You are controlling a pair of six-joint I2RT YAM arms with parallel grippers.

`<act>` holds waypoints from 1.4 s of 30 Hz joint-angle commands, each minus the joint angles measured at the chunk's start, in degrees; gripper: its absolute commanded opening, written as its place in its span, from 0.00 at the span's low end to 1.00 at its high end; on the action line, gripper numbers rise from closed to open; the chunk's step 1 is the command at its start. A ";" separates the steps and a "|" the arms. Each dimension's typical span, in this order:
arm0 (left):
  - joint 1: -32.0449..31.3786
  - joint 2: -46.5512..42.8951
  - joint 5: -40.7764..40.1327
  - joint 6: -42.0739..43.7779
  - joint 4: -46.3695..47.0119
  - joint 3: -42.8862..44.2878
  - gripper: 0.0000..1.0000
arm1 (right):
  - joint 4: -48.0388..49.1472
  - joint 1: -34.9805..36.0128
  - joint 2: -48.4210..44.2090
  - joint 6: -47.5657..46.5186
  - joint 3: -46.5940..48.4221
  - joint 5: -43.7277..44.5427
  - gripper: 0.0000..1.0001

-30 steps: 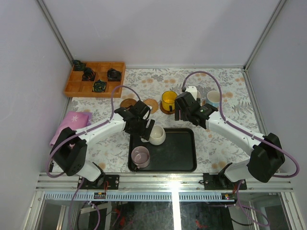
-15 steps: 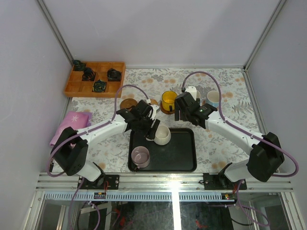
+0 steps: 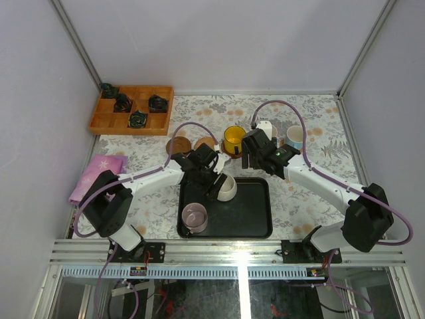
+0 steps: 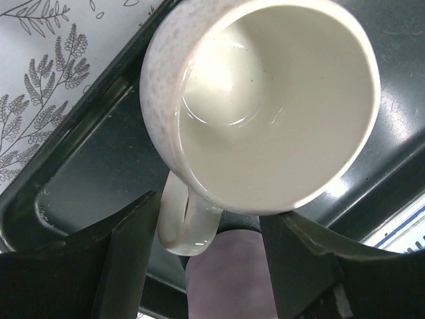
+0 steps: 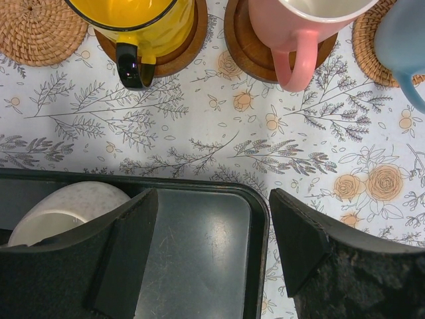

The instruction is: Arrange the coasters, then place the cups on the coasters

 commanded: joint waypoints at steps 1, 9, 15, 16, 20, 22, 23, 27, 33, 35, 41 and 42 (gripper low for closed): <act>-0.50 1.45 1.55 3.14 3.55 -0.34 0.58 | 1.20 0.45 -0.22 0.36 0.16 0.13 0.76; -1.21 3.43 1.09 4.96 5.31 -1.76 0.47 | 1.07 0.45 0.57 0.21 0.60 -0.06 0.76; -1.96 3.52 -1.08 4.83 6.48 -2.60 0.39 | 1.01 0.45 1.20 0.21 1.04 0.24 0.76; -2.15 3.52 -1.57 4.61 6.82 -2.69 0.33 | 1.01 0.45 1.29 0.14 1.07 0.27 0.76; -2.58 3.01 -3.31 3.92 8.41 -3.26 0.09 | 1.07 0.42 1.54 -0.05 1.14 0.46 0.76; -2.80 2.48 -3.65 3.90 9.01 -3.56 0.08 | 1.09 0.44 1.80 -0.10 1.29 0.61 0.76; -2.88 2.21 -3.85 3.93 9.31 -3.65 0.08 | 1.17 0.45 1.93 -0.13 1.31 0.72 0.76; -3.26 0.82 -5.98 3.94 9.54 -4.28 0.00 | 1.38 0.45 2.62 -0.31 1.80 0.82 0.76; -3.97 -5.91 -12.28 4.10 11.50 -5.67 0.00 | 1.63 0.45 3.18 -0.26 2.46 1.61 0.76; -3.93 -8.67 -14.74 3.54 11.73 -5.62 0.00 | 1.54 0.42 2.67 -0.11 2.16 2.05 0.75; -3.93 -12.13 -23.49 0.64 8.68 -3.20 0.00 | 2.15 0.45 -0.07 -1.10 -1.66 1.70 0.68; -3.81 -11.95 -25.69 -0.06 7.73 -2.41 0.00 | 2.15 0.45 -0.52 -1.06 -2.35 1.71 0.66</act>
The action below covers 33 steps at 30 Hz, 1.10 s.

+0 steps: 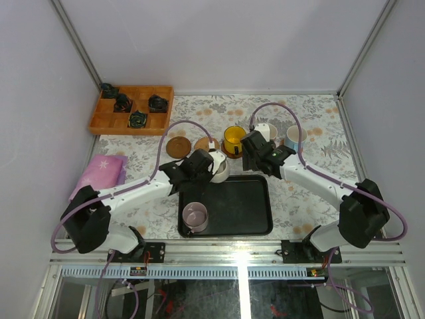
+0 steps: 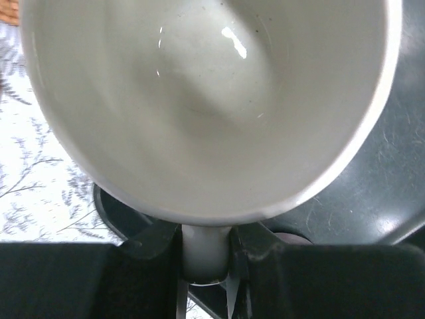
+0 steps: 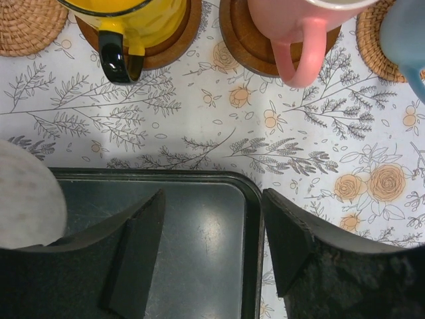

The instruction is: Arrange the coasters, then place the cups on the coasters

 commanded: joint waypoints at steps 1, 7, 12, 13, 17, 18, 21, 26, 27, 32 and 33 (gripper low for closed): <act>0.13 -1.39 -11.27 -3.60 1.35 4.83 0.00 | 1.32 0.42 -3.75 -0.50 -2.54 1.24 0.63; 3.67 4.08 -15.28 -7.04 -1.23 10.56 0.00 | 3.07 0.33 -4.09 -0.78 -4.73 2.54 0.44; 9.00 7.97 -13.49 -11.74 -1.46 15.60 0.00 | 4.76 0.12 -2.34 -2.50 -4.37 2.49 0.28; 9.93 9.31 -13.57 -12.33 -1.82 16.91 0.00 | 5.20 0.00 -2.11 -3.04 -4.51 2.37 0.26; 11.68 15.51 -13.14 -14.17 -4.99 24.08 0.00 | 6.89 -1.20 -1.00 -5.05 -4.68 0.56 0.21; 11.94 17.33 -12.94 -14.38 -5.97 25.96 0.00 | 7.12 -1.55 -0.46 -5.26 -4.53 0.20 0.21; 12.38 21.77 -12.60 -15.42 -8.32 31.00 0.00 | 8.20 -2.39 0.92 -5.44 -4.92 -0.70 0.19; 13.39 25.31 -11.34 -18.72 -10.76 33.68 0.00 | 10.27 -3.98 2.69 -5.43 -5.32 -2.09 0.18; 13.55 25.37 -11.12 -19.26 -10.75 33.48 0.00 | 10.50 -4.13 3.05 -5.55 -5.13 -2.34 0.17; 14.14 25.31 -11.06 -20.90 -10.76 32.27 0.00 | 13.00 -5.00 5.00 -6.53 -4.54 -4.13 0.17; 14.26 25.40 -11.18 -21.23 -10.73 32.15 0.00 | 13.30 -5.27 5.75 -6.55 -4.25 -4.48 0.16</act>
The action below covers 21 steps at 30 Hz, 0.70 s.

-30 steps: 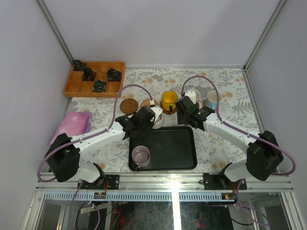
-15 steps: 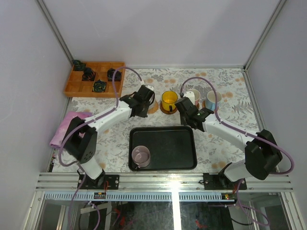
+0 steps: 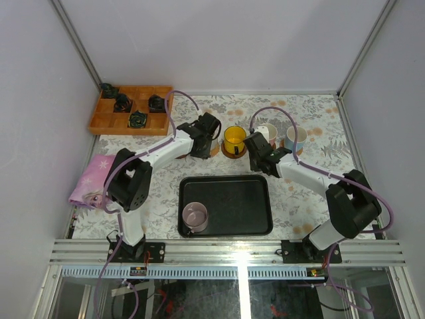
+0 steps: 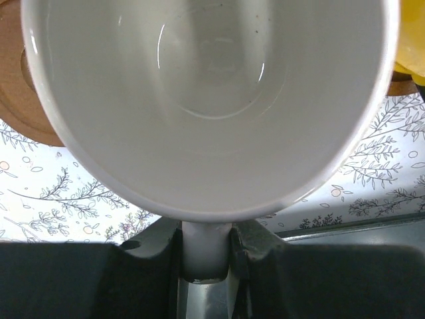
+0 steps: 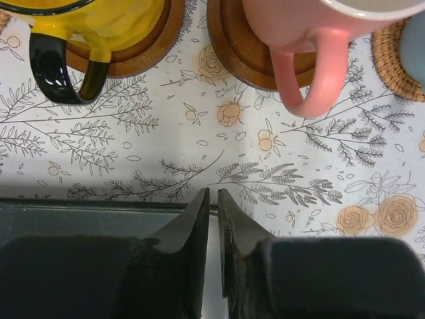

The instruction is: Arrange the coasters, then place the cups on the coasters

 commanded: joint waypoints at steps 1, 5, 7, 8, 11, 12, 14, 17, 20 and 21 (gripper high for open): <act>0.91 -1.43 -1.23 -3.20 2.56 0.96 0.00 | 4.11 -1.27 2.33 -1.22 1.68 -2.15 0.16; 1.63 -0.30 -1.09 -4.46 3.80 0.28 0.00 | 5.38 -1.96 3.97 -1.52 2.21 -2.54 0.13; 1.82 0.51 -0.94 -4.82 4.02 0.37 0.00 | 5.68 -2.06 4.39 -1.92 2.29 -2.49 0.12; 1.91 0.92 -0.90 -4.92 4.19 0.36 0.00 | 5.82 -2.14 4.63 -2.08 2.35 -2.47 0.12; 2.05 1.72 -0.97 -5.32 4.44 0.21 0.00 | 6.46 -2.23 5.09 -2.55 2.32 -2.58 0.11; 2.01 1.96 -0.97 -5.44 4.59 0.11 0.00 | 6.68 -2.23 5.24 -2.64 2.27 -2.66 0.11; 2.03 2.44 -0.90 -5.74 4.87 -0.18 0.00 | 7.13 -2.24 5.48 -2.70 2.32 -2.93 0.11; 2.09 3.01 -0.73 -6.21 5.63 -0.75 0.00 | 7.35 -2.24 5.99 -2.78 2.47 -3.43 0.10; 2.07 3.58 -0.44 -6.27 6.20 -1.04 0.00 | 7.47 -2.24 6.38 -2.94 2.45 -3.62 0.10; 2.09 3.75 -0.47 -6.26 6.30 -1.04 0.00 | 7.61 -2.24 6.42 -3.05 2.47 -3.68 0.10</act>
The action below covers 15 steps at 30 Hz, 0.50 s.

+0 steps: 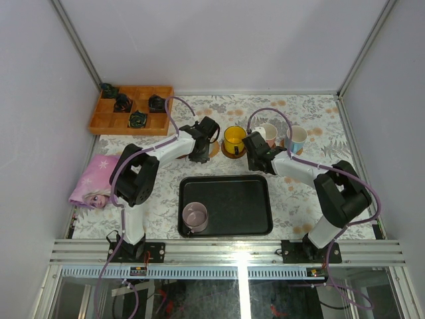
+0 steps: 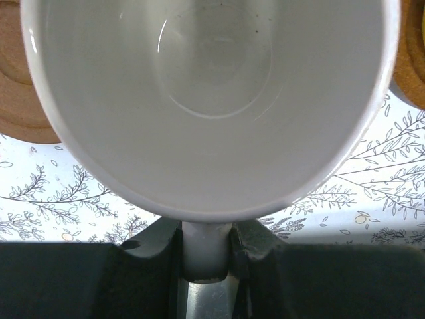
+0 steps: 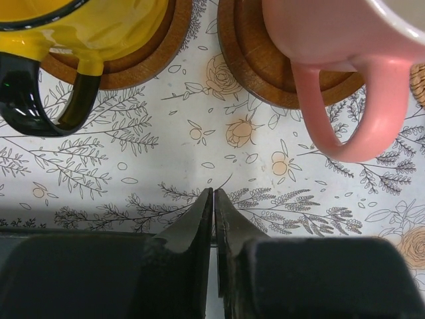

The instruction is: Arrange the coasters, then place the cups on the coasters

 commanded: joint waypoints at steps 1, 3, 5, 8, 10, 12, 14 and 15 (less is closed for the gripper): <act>0.32 -0.32 -0.85 -1.17 5.72 0.31 0.00 | 2.00 -0.29 0.14 -1.03 2.17 -0.62 0.10; 0.32 -0.22 -0.99 -1.17 5.87 0.24 0.00 | 2.09 -0.29 0.18 -0.95 2.03 -0.71 0.10; 0.32 -0.35 -1.26 -1.20 6.17 0.20 0.00 | 2.26 -0.28 0.22 -0.97 1.72 -0.90 0.09; 0.32 -0.43 -1.79 -0.96 6.73 0.41 0.00 | 2.55 -0.29 0.30 -0.89 1.49 -1.13 0.09; 0.36 -0.24 -2.03 -0.54 6.70 0.94 0.00 | 2.76 -0.29 0.39 -0.90 1.47 -1.34 0.09; 0.32 0.15 -1.95 -0.26 6.61 1.68 0.00 | 2.86 -0.30 0.34 -0.80 1.59 -1.66 0.09; 0.32 0.60 -1.96 -0.16 6.52 2.34 0.00 | 2.97 -0.29 1.06 -0.77 1.73 -1.89 0.09; 0.32 0.77 -2.09 -0.12 6.45 2.60 0.00 | 2.94 -0.29 1.78 -0.81 1.77 -1.97 0.09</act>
